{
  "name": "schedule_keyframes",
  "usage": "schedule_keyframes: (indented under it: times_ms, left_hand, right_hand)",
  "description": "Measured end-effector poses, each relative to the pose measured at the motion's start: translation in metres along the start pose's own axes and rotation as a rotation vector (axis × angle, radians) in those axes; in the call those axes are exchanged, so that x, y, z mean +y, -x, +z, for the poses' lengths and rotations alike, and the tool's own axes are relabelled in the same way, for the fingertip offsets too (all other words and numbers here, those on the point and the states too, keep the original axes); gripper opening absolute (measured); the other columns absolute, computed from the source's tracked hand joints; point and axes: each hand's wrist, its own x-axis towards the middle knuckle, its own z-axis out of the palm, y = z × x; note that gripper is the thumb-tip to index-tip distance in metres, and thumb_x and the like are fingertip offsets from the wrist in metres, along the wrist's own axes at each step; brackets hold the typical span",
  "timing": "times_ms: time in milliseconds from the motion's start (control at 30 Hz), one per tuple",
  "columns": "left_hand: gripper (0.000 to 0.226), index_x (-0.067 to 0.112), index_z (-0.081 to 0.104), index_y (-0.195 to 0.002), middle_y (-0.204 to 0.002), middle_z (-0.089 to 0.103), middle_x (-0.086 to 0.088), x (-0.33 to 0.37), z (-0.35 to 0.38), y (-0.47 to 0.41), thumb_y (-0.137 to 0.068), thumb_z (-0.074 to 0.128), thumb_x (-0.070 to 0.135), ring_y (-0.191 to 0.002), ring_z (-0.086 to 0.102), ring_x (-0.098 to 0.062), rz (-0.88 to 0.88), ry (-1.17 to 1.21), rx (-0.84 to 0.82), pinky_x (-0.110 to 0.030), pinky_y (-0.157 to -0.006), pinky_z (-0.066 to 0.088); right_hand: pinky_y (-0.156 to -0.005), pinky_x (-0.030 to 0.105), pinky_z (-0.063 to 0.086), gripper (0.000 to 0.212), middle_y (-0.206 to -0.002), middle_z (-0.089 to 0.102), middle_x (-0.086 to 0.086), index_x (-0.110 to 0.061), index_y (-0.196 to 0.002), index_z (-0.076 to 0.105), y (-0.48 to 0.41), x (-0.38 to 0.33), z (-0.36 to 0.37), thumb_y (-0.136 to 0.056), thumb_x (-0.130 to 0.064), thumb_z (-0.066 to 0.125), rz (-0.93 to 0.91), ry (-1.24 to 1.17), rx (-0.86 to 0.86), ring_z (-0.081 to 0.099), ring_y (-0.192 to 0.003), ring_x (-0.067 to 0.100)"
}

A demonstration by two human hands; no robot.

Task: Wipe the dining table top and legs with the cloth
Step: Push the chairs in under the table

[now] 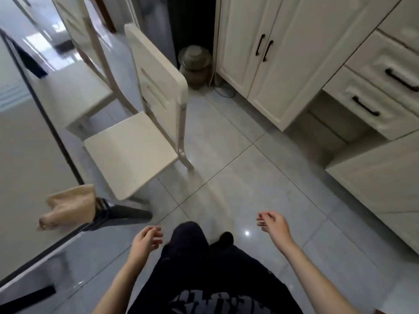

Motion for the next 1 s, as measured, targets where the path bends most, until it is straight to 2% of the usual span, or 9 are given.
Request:
schedule_keyframes:
  times_ms: [167, 333, 467, 533, 600, 800, 867, 967, 1000]
  left_hand:
    - [0.023, 0.0, 0.061, -0.097, -0.087, 0.063, -0.017, 0.037, 0.032, -0.014, -0.101, 0.041, 0.011, -0.072, 0.057, -0.029, -0.052, 0.031, 0.083, -0.031, -0.065, 0.044]
    - [0.024, 0.005, 0.062, -0.087, -0.083, 0.061, -0.016, 0.098, 0.064, -0.066, -0.1, 0.042, 0.01, -0.069, 0.056, -0.028, -0.044, 0.097, 0.135, -0.031, -0.064, 0.043]
    - [0.023, 0.009, 0.061, -0.085, -0.085, 0.061, -0.016, 0.178, 0.09, -0.125, -0.099, 0.043, 0.01, -0.066, 0.057, -0.025, 0.009, 0.148, 0.151, -0.029, -0.059, 0.041]
    - [0.023, 0.01, 0.061, -0.087, -0.088, 0.062, -0.017, 0.227, 0.094, -0.148, -0.1, 0.042, 0.011, -0.068, 0.057, -0.024, 0.055, 0.189, 0.153, -0.03, -0.062, 0.044]
    - [0.024, 0.012, 0.062, -0.091, -0.091, 0.063, -0.017, 0.278, 0.094, -0.165, -0.101, 0.04, 0.013, -0.073, 0.059, -0.025, 0.149, 0.215, 0.159, -0.031, -0.067, 0.046]
    - [0.017, 0.022, 0.062, -0.094, -0.093, 0.065, -0.005, 0.395, 0.084, -0.186, -0.09, 0.048, 0.03, -0.088, 0.061, -0.023, 0.35, 0.27, 0.376, -0.031, -0.076, 0.048]
    - [0.024, 0.019, 0.06, -0.107, -0.103, 0.062, -0.001, 0.419, 0.086, -0.192, -0.091, 0.049, 0.034, -0.098, 0.059, -0.019, 0.359, 0.241, 0.422, -0.029, -0.083, 0.047]
    - [0.032, 0.012, 0.051, -0.126, -0.118, 0.054, -0.001, 0.45, 0.098, -0.203, -0.097, 0.052, 0.026, -0.103, 0.052, -0.011, 0.336, 0.208, 0.522, -0.01, -0.077, 0.042]
    - [0.036, 0.012, 0.048, -0.13, -0.122, 0.052, -0.003, 0.457, 0.104, -0.209, -0.096, 0.053, 0.026, -0.107, 0.051, -0.013, 0.325, 0.16, 0.573, -0.012, -0.08, 0.042]
  right_hand:
    - [-0.065, 0.027, 0.048, 0.023, -0.083, 0.068, 0.01, -0.015, -0.083, 0.065, -0.069, -0.071, -0.014, -0.096, -0.004, 0.049, -0.102, 0.043, -0.098, 0.063, -0.067, 0.018]
    - [-0.065, 0.028, 0.048, 0.019, -0.085, 0.069, 0.014, -0.01, -0.086, 0.066, -0.142, -0.119, -0.014, -0.095, -0.004, 0.05, -0.101, 0.056, -0.135, 0.064, -0.068, 0.02]
    - [-0.063, 0.028, 0.047, 0.022, -0.088, 0.069, 0.015, -0.009, -0.084, 0.065, -0.201, -0.171, -0.009, -0.096, -0.004, 0.048, -0.077, 0.058, -0.136, 0.064, -0.066, 0.019]
    - [-0.061, 0.025, 0.047, 0.02, -0.084, 0.068, 0.013, -0.004, -0.088, 0.064, -0.227, -0.213, -0.004, -0.097, -0.002, 0.046, -0.102, 0.061, -0.139, 0.064, -0.063, 0.016]
    - [-0.06, 0.021, 0.051, 0.02, -0.084, 0.068, 0.014, 0.003, -0.095, 0.063, -0.249, -0.262, 0.005, -0.098, -0.001, 0.044, -0.161, 0.052, -0.17, 0.065, -0.067, 0.022]
    - [-0.062, 0.022, 0.057, 0.019, -0.085, 0.066, 0.02, 0.005, -0.098, 0.061, -0.288, -0.419, 0.056, -0.098, 0.001, 0.042, -0.363, 0.003, -0.39, 0.065, -0.072, 0.029]
    - [-0.067, 0.025, 0.057, 0.02, -0.088, 0.067, 0.017, 0.0, -0.096, 0.063, -0.295, -0.464, 0.077, -0.098, 0.0, 0.043, -0.427, 0.027, -0.513, 0.068, -0.074, 0.027]
    - [-0.071, 0.027, 0.056, 0.019, -0.092, 0.068, 0.014, -0.007, -0.094, 0.063, -0.304, -0.524, 0.112, -0.098, -0.001, 0.045, -0.551, 0.126, -0.714, 0.07, -0.078, 0.025]
    - [-0.073, 0.027, 0.056, 0.018, -0.093, 0.068, 0.014, -0.006, -0.095, 0.063, -0.308, -0.541, 0.126, -0.097, -0.001, 0.046, -0.596, 0.162, -0.783, 0.07, -0.08, 0.025]
